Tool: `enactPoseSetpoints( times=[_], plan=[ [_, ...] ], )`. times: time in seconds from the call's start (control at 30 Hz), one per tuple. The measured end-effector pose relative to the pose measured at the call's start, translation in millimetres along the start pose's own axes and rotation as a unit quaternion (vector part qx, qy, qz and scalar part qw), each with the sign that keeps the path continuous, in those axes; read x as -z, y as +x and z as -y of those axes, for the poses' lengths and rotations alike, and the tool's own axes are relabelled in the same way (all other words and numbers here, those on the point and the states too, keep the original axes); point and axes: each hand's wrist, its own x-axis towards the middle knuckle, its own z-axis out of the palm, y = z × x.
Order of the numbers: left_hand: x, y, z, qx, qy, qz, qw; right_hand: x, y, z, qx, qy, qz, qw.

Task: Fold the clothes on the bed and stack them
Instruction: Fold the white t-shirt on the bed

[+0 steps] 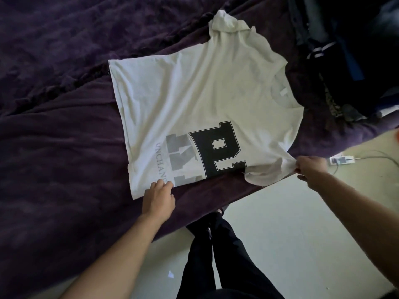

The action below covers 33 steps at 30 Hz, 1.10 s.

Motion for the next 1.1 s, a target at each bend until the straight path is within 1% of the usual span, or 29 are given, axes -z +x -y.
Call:
enactPoseSetpoints(
  times=[0.1, 0.17, 0.23, 0.3, 0.4, 0.47, 0.5, 0.57, 0.6, 0.63, 0.7, 0.73, 0.77, 0.8, 0.83, 0.87, 0.9, 0.93, 0.97, 1.0, 1.03, 1.07, 1.1],
  plan=[
    [-7, 9, -2, -0.024, 0.042, -0.007, 0.999, 17, 15, 4, -0.008, 0.036, -0.001, 0.999],
    [-14, 15, -3, -0.028, 0.067, -0.019, 0.997, 9, 19, -1, -0.029, 0.036, 0.043, 0.998],
    [-25, 22, -5, -0.019, 0.089, -0.023, 0.996, -7, 16, -12, -0.075, 0.03, 0.091, 0.993],
    [-38, 30, -2, 0.002, 0.111, -0.033, 0.993, -26, 13, -25, -0.085, 0.008, 0.096, 0.992],
    [-47, 43, 9, 0.026, 0.116, -0.073, 0.99, -40, 11, -43, -0.038, -0.035, 0.05, 0.997],
    [-47, 51, 18, 0.026, 0.112, -0.096, 0.989, -34, 9, -44, -0.012, -0.026, 0.051, 0.998],
    [-45, 53, 21, 0.03, 0.109, -0.099, 0.989, -29, 7, -38, 0.004, -0.005, 0.048, 0.999],
    [-40, 53, 24, 0.045, 0.104, -0.087, 0.99, -21, 2, -12, 0.073, 0.053, 0.038, 0.995],
    [-38, 52, 24, 0.052, 0.1, -0.083, 0.99, -19, -1, 5, 0.125, 0.058, 0.036, 0.99],
    [-36, 49, 24, 0.055, 0.098, -0.082, 0.99, -23, -4, 23, 0.179, 0.037, 0.039, 0.982],
    [-35, 42, 23, 0.044, 0.105, -0.087, 0.99, -42, -15, 49, 0.279, -0.068, 0.039, 0.957],
    [-36, 39, 23, 0.036, 0.109, -0.094, 0.989, -56, -24, 53, 0.324, -0.162, 0.049, 0.931],
    [-37, 35, 24, 0.028, 0.11, -0.104, 0.988, -72, -33, 52, 0.36, -0.275, 0.077, 0.888],
    [-38, 32, 26, 0.022, 0.109, -0.113, 0.987, -88, -38, 42, 0.376, -0.383, 0.13, 0.834],
    [-38, 28, 29, 0.017, 0.106, -0.121, 0.987, -101, -42, 27, 0.377, -0.461, 0.19, 0.78],
    [-38, 26, 31, 0.016, 0.105, -0.131, 0.986, -109, -43, 9, 0.371, -0.502, 0.24, 0.744],
    [-37, 24, 34, 0.016, 0.104, -0.141, 0.984, -112, -45, -6, 0.38, -0.504, 0.255, 0.733],
    [-36, 24, 36, 0.015, 0.105, -0.146, 0.984, -110, -45, -18, 0.401, -0.483, 0.229, 0.744],
    [-36, 23, 37, 0.012, 0.105, -0.148, 0.983, -106, -41, -28, 0.433, -0.454, 0.178, 0.758],
    [-36, 23, 38, 0.009, 0.103, -0.149, 0.983, -103, -37, -35, 0.456, -0.454, 0.124, 0.755],
    [-37, 23, 39, 0.007, 0.1, -0.153, 0.983, -101, -30, -41, 0.466, -0.476, 0.089, 0.74],
    [-39, 23, 38, 0.006, 0.097, -0.155, 0.983, -99, -25, -44, 0.469, -0.503, 0.072, 0.723],
    [-41, 23, 38, 0.005, 0.093, -0.155, 0.984, -100, -19, -46, 0.474, -0.512, 0.064, 0.713]
  ],
)
